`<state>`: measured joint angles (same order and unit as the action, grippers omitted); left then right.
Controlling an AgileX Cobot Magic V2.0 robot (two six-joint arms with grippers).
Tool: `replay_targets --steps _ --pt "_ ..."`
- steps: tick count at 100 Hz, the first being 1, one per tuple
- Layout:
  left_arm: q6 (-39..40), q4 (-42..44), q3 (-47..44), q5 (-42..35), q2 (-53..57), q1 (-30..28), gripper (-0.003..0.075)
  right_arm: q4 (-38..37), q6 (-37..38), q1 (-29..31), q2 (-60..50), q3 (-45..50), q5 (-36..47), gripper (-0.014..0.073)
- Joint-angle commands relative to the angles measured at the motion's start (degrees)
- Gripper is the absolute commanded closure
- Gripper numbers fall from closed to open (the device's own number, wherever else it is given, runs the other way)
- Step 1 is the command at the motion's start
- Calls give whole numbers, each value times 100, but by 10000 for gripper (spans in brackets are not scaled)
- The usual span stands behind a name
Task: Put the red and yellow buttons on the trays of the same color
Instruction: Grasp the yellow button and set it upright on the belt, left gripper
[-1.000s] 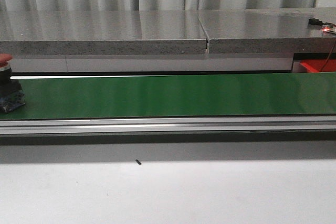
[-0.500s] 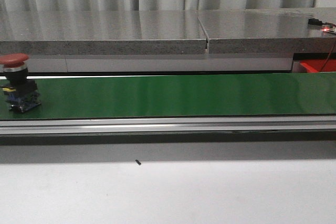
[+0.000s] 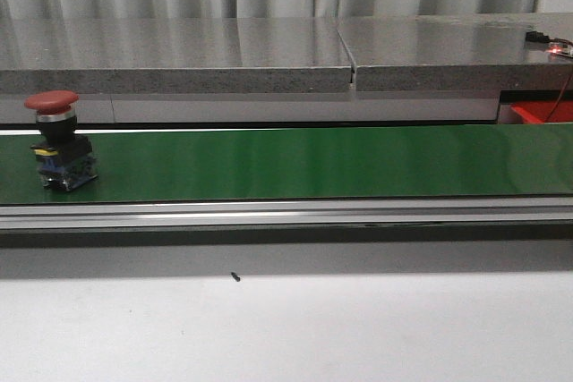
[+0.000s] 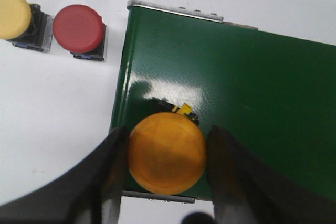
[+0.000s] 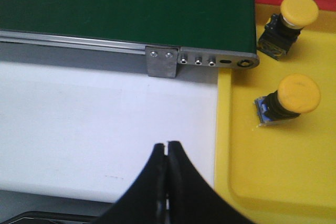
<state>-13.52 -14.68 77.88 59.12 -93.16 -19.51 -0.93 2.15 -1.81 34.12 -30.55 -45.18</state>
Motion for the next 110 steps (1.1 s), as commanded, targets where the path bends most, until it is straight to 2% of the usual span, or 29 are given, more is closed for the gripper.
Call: replay_targets --steps 1,17,24,36,41,55,70,75,80,89,93,94,98,102,110 --pt "13 -63 150 -81 118 36 479 -73 -2 -17 -13 -194 297 685" --pt "0 -52 150 1 -4 36 451 -73 -2 -17 -13 -194 297 685" --pt "-11 -52 162 1 -4 36 376 -73 -2 -17 -13 -194 297 685" --pt "-11 -301 177 3 32 36 177 -73 -2 -17 -13 -194 297 685" --pt "-26 -415 177 -23 91 36 137 -73 -2 -17 -13 -194 297 685" --pt "-314 -838 177 -60 419 36 135 -73 -2 -17 -13 -194 297 685" --pt "-394 -884 165 31 865 36 141 -73 -2 -17 -13 -194 297 685" --pt "-435 -884 98 65 1039 86 176 -73 -2 -17 -13 -194 297 685" --pt "-438 -884 8 54 1252 169 242 -73 -2 -17 -13 -194 297 685" --pt "-449 -884 -207 -22 1567 363 429 -73 -2 -17 -13 -194 297 685" --pt "-447 -884 -308 -23 1739 454 544 -73 -2 -17 -13 -194 297 685" --pt "-447 -884 -324 -34 1763 470 544 -73 -2 -17 -13 -194 297 685" --pt "-447 -862 -420 -31 1906 563 654 -73 -2 -17 -13 -194 297 685" --pt "-447 -825 -496 -31 2023 647 726 -73 -2 -17 -13 -194 297 685" --pt "-460 -781 -679 -36 2269 837 741 -73 -2 -17 -13 -194 297 685"
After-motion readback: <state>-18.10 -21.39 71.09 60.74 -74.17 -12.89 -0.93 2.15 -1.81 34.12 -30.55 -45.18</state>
